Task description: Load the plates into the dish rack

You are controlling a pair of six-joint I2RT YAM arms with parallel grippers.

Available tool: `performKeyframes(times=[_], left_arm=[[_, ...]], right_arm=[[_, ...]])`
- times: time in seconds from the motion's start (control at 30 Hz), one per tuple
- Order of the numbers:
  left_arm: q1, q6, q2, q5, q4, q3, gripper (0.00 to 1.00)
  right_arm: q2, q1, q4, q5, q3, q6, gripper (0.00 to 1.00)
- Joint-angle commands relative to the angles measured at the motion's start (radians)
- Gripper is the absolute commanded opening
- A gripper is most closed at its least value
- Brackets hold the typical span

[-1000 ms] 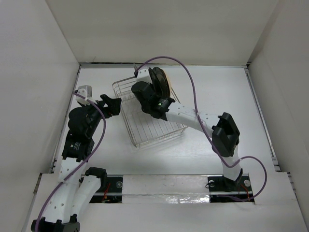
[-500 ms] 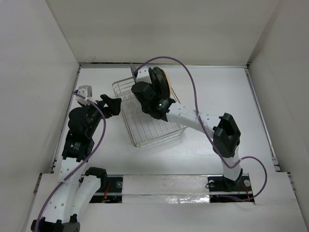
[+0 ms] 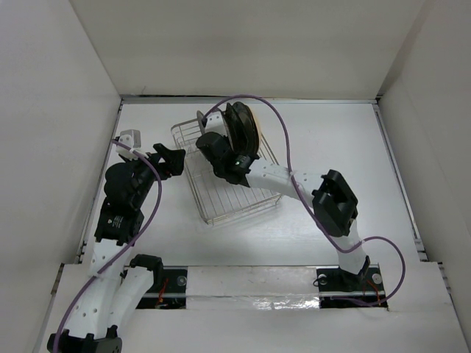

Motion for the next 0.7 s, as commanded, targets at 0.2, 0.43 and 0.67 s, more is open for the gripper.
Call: performKeyframes(times=[0.2,0.43,0.67], left_arm=[[-0.003,-0.006,0.001,0.022,0.044,0.023,0.81],[-0.003,-0.005,0.007,0.027,0.066,0.017,0.80],[-0.003,0.000,0.013,0.034,0.078,0.006,0.81]], right_arm=[[-0.020,-0.015,0.146,-0.051,-0.042,0.107,0.01],[-0.048,-0.015,0.161,-0.075,-0.077,0.130,0.14],[-0.172,-0.015,0.233,-0.182,-0.147,0.113,0.63]])
